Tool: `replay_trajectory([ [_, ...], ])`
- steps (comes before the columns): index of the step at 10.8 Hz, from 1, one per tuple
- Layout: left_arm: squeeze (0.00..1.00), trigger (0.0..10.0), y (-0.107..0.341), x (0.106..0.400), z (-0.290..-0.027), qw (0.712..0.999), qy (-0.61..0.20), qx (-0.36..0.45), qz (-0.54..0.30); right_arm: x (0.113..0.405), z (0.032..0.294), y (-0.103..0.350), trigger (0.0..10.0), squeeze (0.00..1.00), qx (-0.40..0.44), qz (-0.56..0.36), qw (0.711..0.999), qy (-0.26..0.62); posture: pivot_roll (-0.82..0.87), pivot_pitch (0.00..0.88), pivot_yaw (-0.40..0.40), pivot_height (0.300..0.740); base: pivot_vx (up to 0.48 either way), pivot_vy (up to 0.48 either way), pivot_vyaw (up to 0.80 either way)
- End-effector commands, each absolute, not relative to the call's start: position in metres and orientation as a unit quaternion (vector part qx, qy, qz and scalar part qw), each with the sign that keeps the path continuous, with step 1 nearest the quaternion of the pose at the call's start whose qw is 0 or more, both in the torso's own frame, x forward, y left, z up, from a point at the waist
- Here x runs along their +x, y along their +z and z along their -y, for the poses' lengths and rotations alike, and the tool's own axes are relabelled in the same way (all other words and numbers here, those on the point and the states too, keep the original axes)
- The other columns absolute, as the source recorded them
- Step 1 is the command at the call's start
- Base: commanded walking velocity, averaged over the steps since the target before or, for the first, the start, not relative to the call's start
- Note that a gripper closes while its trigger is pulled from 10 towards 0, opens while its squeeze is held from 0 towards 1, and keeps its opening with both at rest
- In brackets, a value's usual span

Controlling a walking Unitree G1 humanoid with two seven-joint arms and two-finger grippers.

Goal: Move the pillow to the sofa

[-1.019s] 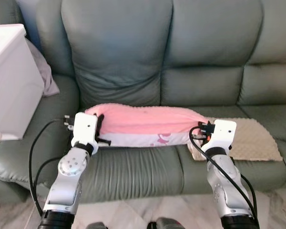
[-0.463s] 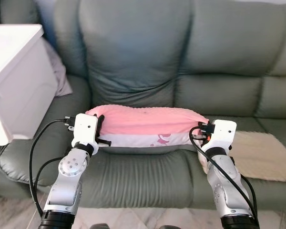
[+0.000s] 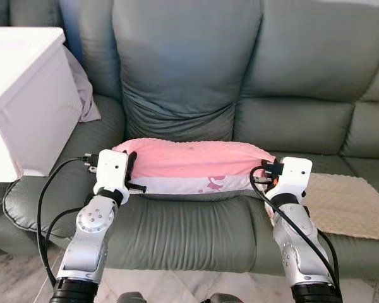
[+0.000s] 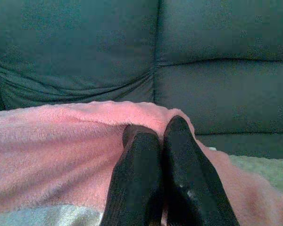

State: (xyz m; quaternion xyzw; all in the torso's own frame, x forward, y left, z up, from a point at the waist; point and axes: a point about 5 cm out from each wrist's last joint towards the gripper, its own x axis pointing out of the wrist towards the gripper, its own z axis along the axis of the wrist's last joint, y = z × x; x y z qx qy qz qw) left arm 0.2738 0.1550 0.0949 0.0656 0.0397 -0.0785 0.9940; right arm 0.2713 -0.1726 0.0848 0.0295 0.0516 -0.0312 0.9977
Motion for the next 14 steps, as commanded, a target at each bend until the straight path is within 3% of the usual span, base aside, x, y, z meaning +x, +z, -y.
replay_trajectory([
  [1, 0.00, 10.0, 0.098, 0.275, -0.157, 0.994, -0.074, 0.072, -0.036, 0.272, 0.180, 0.088, 10.0, 0.00, 0.023, -0.047, 0.997, -0.048, -0.01, 0.000, -0.035, 0.740, 0.000, 0.000, 0.00],
  [4, 0.00, 10.0, 0.092, 0.278, -0.161, 0.990, -0.076, 0.100, -0.065, 0.275, 0.187, 0.086, 10.0, 0.00, 0.021, -0.060, 0.996, -0.055, 0.00, 0.000, -0.028, 0.740, 0.000, 0.000, 0.00],
  [6, 0.00, 10.0, 0.079, 0.280, -0.178, 0.985, -0.052, 0.127, -0.106, 0.275, 0.195, 0.075, 10.0, 0.00, 0.033, -0.095, 0.992, -0.070, 0.02, 0.000, -0.034, 0.740, 0.000, 0.000, 0.00],
  [8, 0.00, 10.0, 0.083, 0.282, -0.186, 0.986, -0.029, 0.138, -0.094, 0.280, 0.184, 0.074, 10.0, 0.00, 0.035, -0.108, 0.992, -0.055, 0.03, 0.033, -0.044, 0.740, 0.000, 0.000, 0.00],
  [14, 0.00, 10.0, 0.090, 0.309, -0.162, 0.993, -0.015, 0.096, -0.062, 0.274, 0.160, 0.082, 10.0, 0.00, 0.065, -0.107, 0.991, -0.041, -0.02, 0.056, -0.050, 0.740, 0.000, 0.061, 0.00],
])
